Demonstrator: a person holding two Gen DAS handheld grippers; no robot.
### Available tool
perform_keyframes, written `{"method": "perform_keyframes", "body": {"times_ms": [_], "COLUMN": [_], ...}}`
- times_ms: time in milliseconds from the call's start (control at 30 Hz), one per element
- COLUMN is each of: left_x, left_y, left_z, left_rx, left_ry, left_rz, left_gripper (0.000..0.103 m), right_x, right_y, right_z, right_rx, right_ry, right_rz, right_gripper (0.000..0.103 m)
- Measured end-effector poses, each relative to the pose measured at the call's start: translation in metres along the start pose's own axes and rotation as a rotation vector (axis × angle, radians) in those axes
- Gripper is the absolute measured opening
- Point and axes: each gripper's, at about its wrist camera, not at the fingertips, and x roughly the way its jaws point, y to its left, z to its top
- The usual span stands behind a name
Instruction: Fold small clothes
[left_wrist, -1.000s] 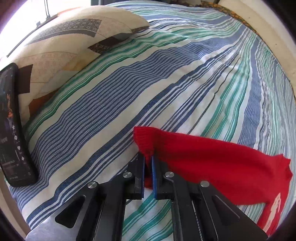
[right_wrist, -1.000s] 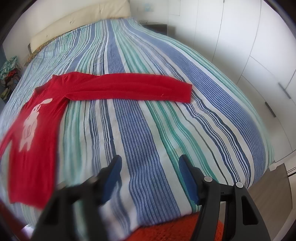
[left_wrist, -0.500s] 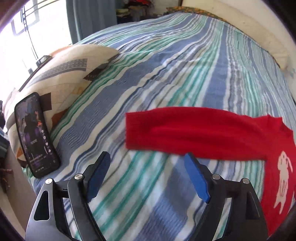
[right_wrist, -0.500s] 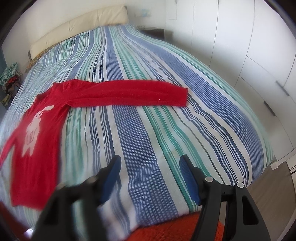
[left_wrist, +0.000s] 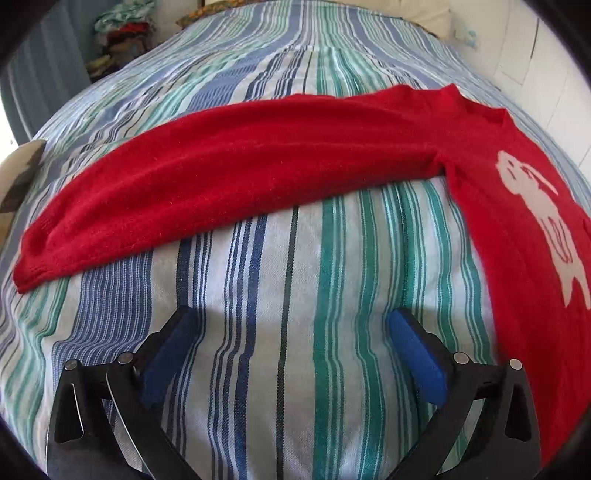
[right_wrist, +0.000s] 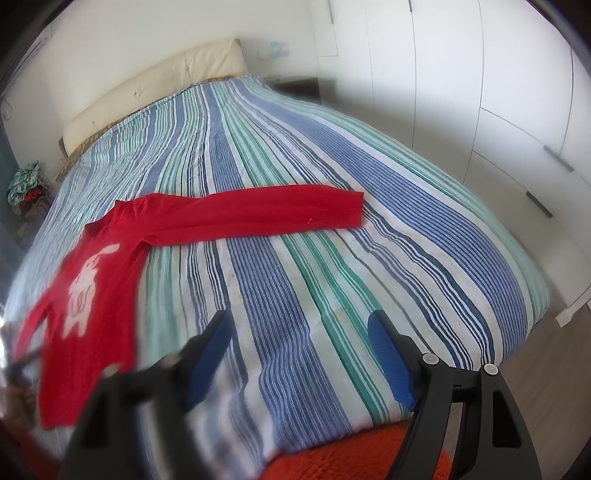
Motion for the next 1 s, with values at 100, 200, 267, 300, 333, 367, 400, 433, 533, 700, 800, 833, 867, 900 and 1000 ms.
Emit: {"method": "perform_keyframes", "body": {"times_ms": [100,200,267,300,333,367,400,433,533,700,800,833,867,900,1000], "left_x": [-0.005,-0.004,-0.003,-0.003,-0.003,-0.003,-0.001,0.000,0.000,0.000,0.000,0.000,0.000,0.000,0.000], "left_y": [-0.001,0.001,0.001,0.000,-0.001,0.000,-0.001,-0.001,-0.001,-0.001,-0.001,-0.001,-0.001,-0.001,-0.001], "left_z": [-0.001,-0.001,-0.001,-0.001,-0.003,-0.003,-0.002,-0.001,-0.002,-0.002,-0.002,-0.002,-0.002,-0.002,-0.002], "left_rx": [0.008,0.000,-0.001,0.002,0.003,0.003,0.003,0.003,0.003,0.003,0.003,0.003,0.003,0.003,0.003], "left_ry": [-0.015,-0.022,-0.020,-0.020,-0.021,-0.020,-0.019,-0.019,-0.019,-0.019,-0.018,-0.018,-0.018,-0.018,-0.018], "left_rz": [0.004,-0.010,-0.008,-0.004,-0.001,-0.001,-0.001,-0.003,-0.002,-0.002,-0.002,-0.002,-0.002,-0.002,-0.002], "left_gripper": [0.103,0.103,0.103,0.103,0.103,0.103,0.103,0.103,0.103,0.103,0.103,0.103,0.103,0.103,0.103], "right_x": [0.002,0.003,0.004,0.005,0.005,0.006,0.006,0.006,0.004,0.003,0.005,0.006,0.006,0.007,0.005], "right_y": [-0.001,-0.001,0.000,0.001,0.002,0.002,0.003,0.003,0.000,-0.004,0.000,0.002,0.004,0.005,0.006], "right_z": [0.000,0.000,0.001,0.001,0.001,0.001,0.000,0.000,-0.001,-0.001,0.001,0.001,0.001,0.001,0.000], "right_rx": [0.006,0.014,0.009,0.005,0.000,-0.005,-0.009,-0.010,-0.001,0.021,0.010,0.002,-0.008,-0.018,-0.026], "right_ry": [0.009,0.012,0.011,0.013,0.016,0.018,0.019,0.019,0.014,0.006,0.013,0.017,0.020,0.022,0.018], "right_rz": [0.005,0.003,-0.002,-0.005,-0.008,-0.010,-0.010,-0.010,-0.006,-0.002,-0.006,-0.009,-0.012,-0.016,-0.022], "right_gripper": [0.075,0.075,0.075,0.075,0.075,0.075,0.075,0.075,0.075,0.075,0.075,0.075,0.075,0.075,0.075]}}
